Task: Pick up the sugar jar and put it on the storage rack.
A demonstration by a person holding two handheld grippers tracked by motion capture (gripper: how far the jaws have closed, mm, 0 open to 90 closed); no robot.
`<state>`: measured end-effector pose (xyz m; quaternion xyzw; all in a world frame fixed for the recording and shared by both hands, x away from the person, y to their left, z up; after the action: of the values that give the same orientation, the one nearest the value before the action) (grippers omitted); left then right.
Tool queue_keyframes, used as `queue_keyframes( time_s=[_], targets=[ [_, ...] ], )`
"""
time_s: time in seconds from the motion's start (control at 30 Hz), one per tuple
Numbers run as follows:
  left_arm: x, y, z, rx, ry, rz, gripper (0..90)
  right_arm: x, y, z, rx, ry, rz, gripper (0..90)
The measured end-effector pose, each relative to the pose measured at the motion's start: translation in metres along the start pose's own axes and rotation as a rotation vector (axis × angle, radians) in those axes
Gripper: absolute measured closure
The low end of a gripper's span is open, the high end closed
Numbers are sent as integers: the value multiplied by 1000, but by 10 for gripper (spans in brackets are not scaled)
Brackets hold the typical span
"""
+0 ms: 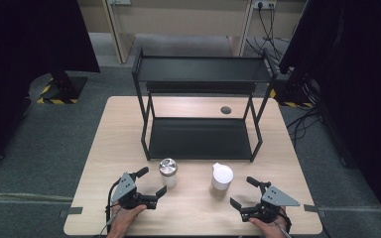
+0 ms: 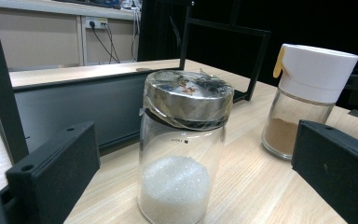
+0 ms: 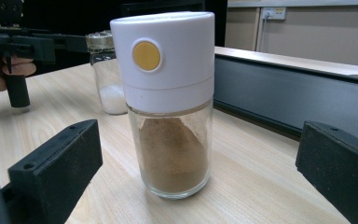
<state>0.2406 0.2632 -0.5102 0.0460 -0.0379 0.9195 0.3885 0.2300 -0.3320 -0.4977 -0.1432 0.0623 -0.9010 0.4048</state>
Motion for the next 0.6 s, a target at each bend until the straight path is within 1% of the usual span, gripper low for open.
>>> queue_keyframes(
  time_s=[0.2, 0.33, 0.6],
  targets=[
    [-1, 0, 0, -1, -2, 0, 4, 0, 1, -1, -6, 5, 2, 6],
    [-1, -1, 0, 5, 2, -1, 4, 0, 2, -2, -15, 9, 4, 6],
    [0, -1, 0, 5, 1, -4, 5, 1, 1, -2, -14, 16, 5, 6]
  ],
)
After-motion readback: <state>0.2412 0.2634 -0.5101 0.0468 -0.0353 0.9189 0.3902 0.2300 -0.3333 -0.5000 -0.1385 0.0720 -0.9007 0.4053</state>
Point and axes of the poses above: each handheld gripper's, and its own axes: x roughly backward along the jaws, z roughly out of its top, y roughly to its right, the point moved 3 cm from there along -x, roughly forward along the jaws, and after that the axes turned 10 degrees about -x, right-handed, at the moved point
